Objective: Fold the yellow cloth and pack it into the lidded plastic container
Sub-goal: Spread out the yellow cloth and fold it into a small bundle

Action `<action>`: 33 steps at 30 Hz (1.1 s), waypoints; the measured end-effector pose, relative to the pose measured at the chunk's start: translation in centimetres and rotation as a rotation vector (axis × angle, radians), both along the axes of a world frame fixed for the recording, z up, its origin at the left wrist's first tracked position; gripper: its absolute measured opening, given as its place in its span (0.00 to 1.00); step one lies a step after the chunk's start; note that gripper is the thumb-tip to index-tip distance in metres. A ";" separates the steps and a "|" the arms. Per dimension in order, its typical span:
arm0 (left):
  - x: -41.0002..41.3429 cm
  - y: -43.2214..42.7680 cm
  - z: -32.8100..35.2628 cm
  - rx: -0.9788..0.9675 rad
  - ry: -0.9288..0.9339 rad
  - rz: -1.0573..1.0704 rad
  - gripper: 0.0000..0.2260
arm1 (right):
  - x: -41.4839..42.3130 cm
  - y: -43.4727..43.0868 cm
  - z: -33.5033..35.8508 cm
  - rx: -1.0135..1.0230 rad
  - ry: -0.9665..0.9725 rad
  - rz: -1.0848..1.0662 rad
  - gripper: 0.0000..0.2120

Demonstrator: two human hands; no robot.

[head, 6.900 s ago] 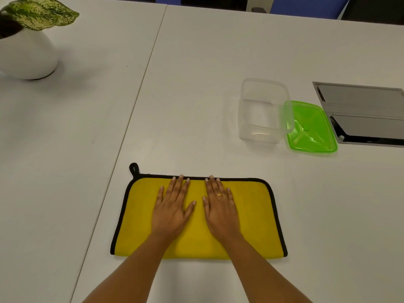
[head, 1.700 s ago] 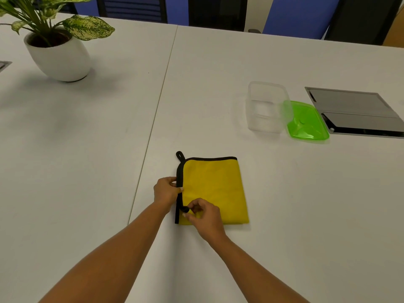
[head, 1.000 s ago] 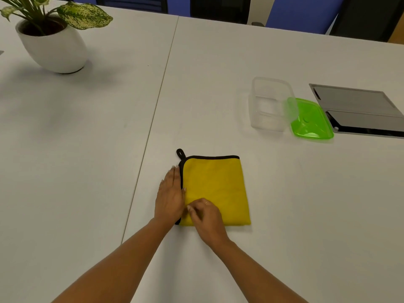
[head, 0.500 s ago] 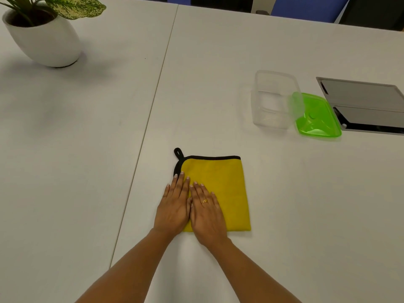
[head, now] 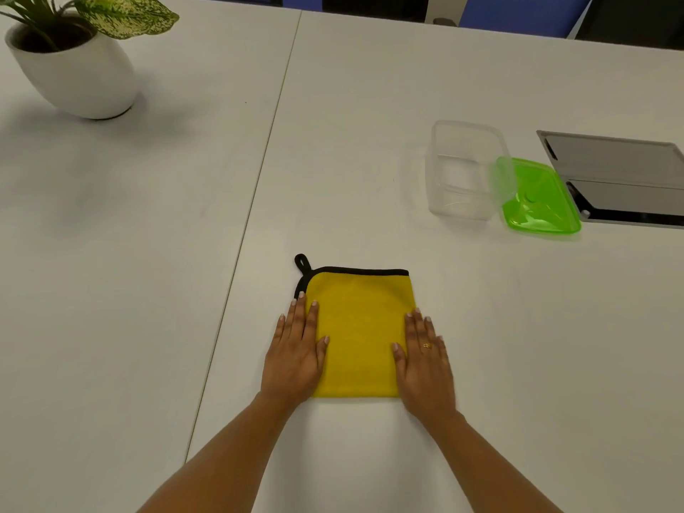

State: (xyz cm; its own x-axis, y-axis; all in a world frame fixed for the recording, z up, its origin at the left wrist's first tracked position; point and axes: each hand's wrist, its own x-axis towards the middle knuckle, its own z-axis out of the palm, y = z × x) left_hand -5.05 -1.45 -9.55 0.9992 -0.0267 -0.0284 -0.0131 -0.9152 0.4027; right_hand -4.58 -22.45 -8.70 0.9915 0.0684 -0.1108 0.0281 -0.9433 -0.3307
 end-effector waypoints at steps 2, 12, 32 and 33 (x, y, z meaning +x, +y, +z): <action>0.0 -0.1 -0.1 -0.005 -0.001 -0.002 0.28 | -0.1 -0.6 0.0 -0.041 0.030 -0.024 0.28; 0.1 -0.4 0.3 0.039 0.009 0.023 0.26 | 2.3 7.5 1.6 0.196 -0.056 0.292 0.24; 0.0 -0.1 0.2 0.064 0.027 0.014 0.27 | 6.2 4.1 -0.2 0.017 -0.078 0.140 0.25; 0.0 -0.1 0.2 0.064 0.027 0.013 0.27 | 6.3 3.7 -0.1 0.021 -0.069 0.110 0.25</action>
State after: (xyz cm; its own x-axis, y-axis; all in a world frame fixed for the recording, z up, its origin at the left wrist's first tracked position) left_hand -5.05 -1.56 -9.33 0.9983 -0.0113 -0.0565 0.0088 -0.9392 0.3432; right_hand 1.72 -18.74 -8.84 0.9831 0.1788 -0.0403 0.1544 -0.9262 -0.3439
